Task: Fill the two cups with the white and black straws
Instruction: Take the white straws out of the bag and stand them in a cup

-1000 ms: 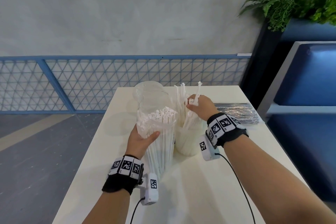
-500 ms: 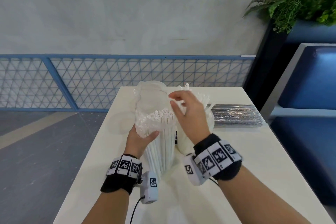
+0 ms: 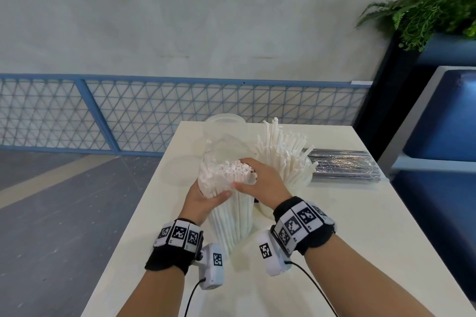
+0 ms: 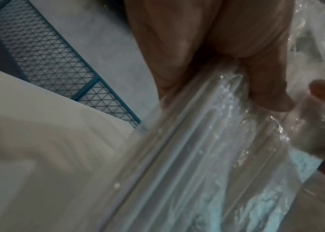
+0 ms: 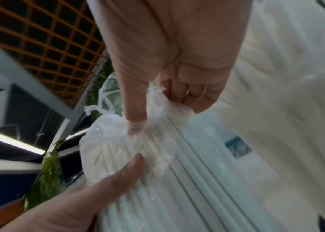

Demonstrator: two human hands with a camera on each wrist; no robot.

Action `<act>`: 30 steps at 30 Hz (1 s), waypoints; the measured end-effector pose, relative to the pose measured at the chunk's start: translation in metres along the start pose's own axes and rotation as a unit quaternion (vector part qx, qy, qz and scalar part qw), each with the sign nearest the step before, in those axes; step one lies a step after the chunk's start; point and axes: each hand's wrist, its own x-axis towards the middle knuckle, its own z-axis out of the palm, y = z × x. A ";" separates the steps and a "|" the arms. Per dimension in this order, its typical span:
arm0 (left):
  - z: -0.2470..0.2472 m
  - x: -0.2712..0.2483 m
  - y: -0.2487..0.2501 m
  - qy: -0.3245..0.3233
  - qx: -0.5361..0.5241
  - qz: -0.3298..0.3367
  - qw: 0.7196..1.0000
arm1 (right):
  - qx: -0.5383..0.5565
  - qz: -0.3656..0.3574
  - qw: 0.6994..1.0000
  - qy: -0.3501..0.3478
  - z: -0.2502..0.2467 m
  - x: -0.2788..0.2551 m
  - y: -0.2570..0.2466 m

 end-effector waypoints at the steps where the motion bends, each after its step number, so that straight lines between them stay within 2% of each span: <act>1: 0.000 0.000 -0.001 -0.001 0.002 -0.002 1.000 | 0.030 0.016 0.999 -0.003 0.001 -0.002 0.002; 5: 0.003 0.000 0.000 -0.009 0.026 0.000 1.000 | 0.124 0.069 0.990 -0.009 0.011 -0.002 0.011; 10: 0.005 0.000 0.000 -0.021 0.052 0.002 0.998 | 0.170 0.111 0.979 -0.001 0.020 0.002 0.011; 15: 0.005 0.001 -0.003 0.002 0.069 0.007 0.998 | 0.119 0.069 0.989 0.053 0.030 0.000 0.011; 16: 0.005 0.001 -0.003 0.009 0.070 0.007 0.998 | 0.140 0.061 0.986 0.067 0.028 -0.003 0.008; 21: 0.005 0.003 -0.003 0.024 0.091 0.009 0.996 | 0.296 0.034 0.947 0.124 0.004 -0.004 -0.016; 27: 0.008 0.007 -0.006 0.025 0.112 -0.002 0.993 | 0.374 0.031 0.901 0.218 -0.015 0.003 -0.029; 30: 0.008 0.007 -0.005 0.021 0.119 -0.004 0.993 | 0.392 0.028 0.893 0.218 -0.019 0.003 -0.025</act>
